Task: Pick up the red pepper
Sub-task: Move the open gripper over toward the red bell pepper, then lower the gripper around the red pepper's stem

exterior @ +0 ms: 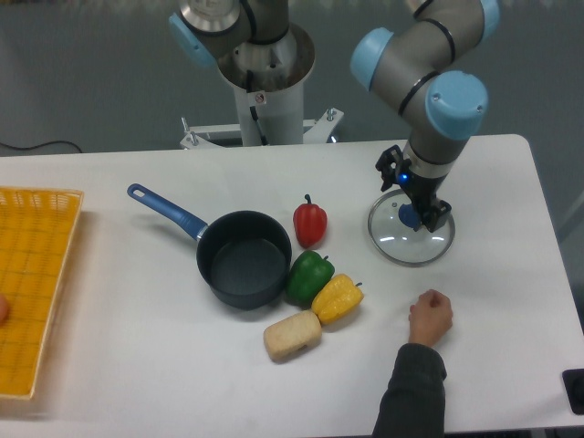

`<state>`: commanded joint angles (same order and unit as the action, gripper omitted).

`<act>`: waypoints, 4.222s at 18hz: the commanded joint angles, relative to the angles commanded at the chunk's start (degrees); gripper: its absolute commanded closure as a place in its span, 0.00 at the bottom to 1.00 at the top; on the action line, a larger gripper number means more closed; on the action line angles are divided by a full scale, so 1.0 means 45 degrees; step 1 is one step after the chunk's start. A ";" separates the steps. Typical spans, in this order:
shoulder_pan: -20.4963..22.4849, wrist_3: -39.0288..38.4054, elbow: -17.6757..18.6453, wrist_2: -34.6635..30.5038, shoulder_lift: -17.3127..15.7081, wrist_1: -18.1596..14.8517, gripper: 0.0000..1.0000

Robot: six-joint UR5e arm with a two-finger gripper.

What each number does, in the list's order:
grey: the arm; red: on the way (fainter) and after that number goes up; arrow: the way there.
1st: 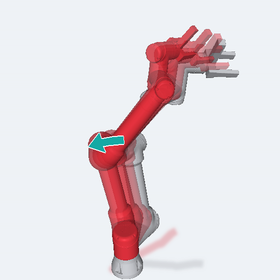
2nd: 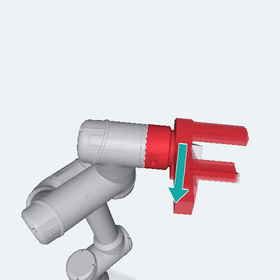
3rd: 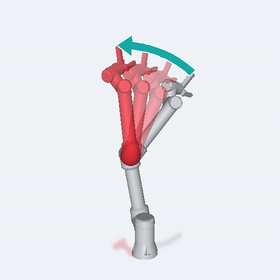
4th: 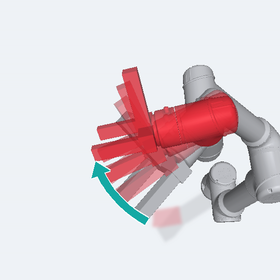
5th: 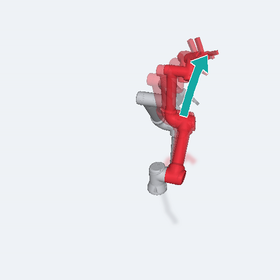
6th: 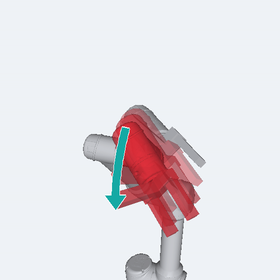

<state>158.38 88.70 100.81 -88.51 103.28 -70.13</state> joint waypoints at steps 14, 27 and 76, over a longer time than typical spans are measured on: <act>-0.0801 -0.5219 0.0996 0.1151 -0.0625 -0.0118 0.00; -0.0898 -0.5511 0.2460 0.1387 -0.1309 0.0078 0.00; -0.2637 -0.8579 0.2442 0.0371 0.0682 0.1718 0.00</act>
<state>146.51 50.10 111.80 -86.84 106.35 -62.40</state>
